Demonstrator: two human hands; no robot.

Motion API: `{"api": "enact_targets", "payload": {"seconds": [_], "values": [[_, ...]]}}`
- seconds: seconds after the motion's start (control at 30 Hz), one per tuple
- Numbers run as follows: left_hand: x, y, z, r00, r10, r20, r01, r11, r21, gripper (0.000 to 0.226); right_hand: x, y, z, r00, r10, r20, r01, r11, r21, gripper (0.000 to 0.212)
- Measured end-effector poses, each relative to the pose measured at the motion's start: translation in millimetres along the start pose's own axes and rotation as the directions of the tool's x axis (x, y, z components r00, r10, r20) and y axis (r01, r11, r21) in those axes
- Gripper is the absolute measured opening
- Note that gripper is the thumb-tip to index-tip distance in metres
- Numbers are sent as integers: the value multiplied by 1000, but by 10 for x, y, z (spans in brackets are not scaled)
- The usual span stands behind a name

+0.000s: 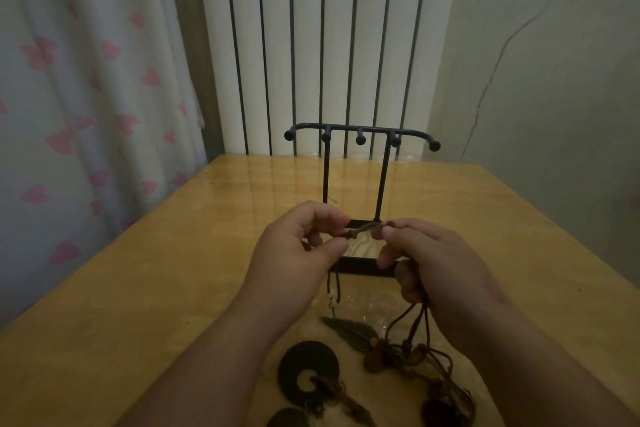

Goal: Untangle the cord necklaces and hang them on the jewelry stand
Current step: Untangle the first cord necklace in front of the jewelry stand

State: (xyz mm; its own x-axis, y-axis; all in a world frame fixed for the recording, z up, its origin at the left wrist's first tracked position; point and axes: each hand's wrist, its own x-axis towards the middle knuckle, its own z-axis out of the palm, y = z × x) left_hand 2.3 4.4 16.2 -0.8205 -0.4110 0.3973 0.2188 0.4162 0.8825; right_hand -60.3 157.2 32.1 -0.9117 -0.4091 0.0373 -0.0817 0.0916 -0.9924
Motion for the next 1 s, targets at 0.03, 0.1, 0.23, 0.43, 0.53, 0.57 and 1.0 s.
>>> {"api": "enact_targets", "payload": {"seconds": [0.03, 0.1, 0.23, 0.43, 0.53, 0.57, 1.0], "values": [[5, -5, -4, 1000, -5, -7, 5, 1000, -18, 33, 1, 0, 2, 1000, 3, 2, -3, 1000, -1, 16], [17, -13, -8, 999, -30, -15, 29, 996, -82, 36, -1, -1, 4, 1000, 2, 9, -2, 1000, -8, 17], [19, 11, -5, 997, -72, -18, 68, 983, -172, 31, 0, -1, 6, 1000, 10, 24, -9, 1000, -28, 19], [-19, 66, 15, 993, -110, 41, 104, 986, 132, 23, 13, 10, -3, 1000, 21, -3, -21, 1000, -16, 25], [-21, 76, 29, 985, -146, 88, 125, 969, 213, 17, 16, 13, -5, 999, 44, -12, -44, 999, -4, 26], [-18, 73, 31, 984, -154, 87, 132, 967, 216, 15, 17, 12, -2, 998, 54, -18, -54, 999, -5, 26], [-9, 52, 14, 985, -157, 72, 150, 984, 92, 31, 21, 71, -3, 991, -135, 16, 133, 931, -340, 17]]}}
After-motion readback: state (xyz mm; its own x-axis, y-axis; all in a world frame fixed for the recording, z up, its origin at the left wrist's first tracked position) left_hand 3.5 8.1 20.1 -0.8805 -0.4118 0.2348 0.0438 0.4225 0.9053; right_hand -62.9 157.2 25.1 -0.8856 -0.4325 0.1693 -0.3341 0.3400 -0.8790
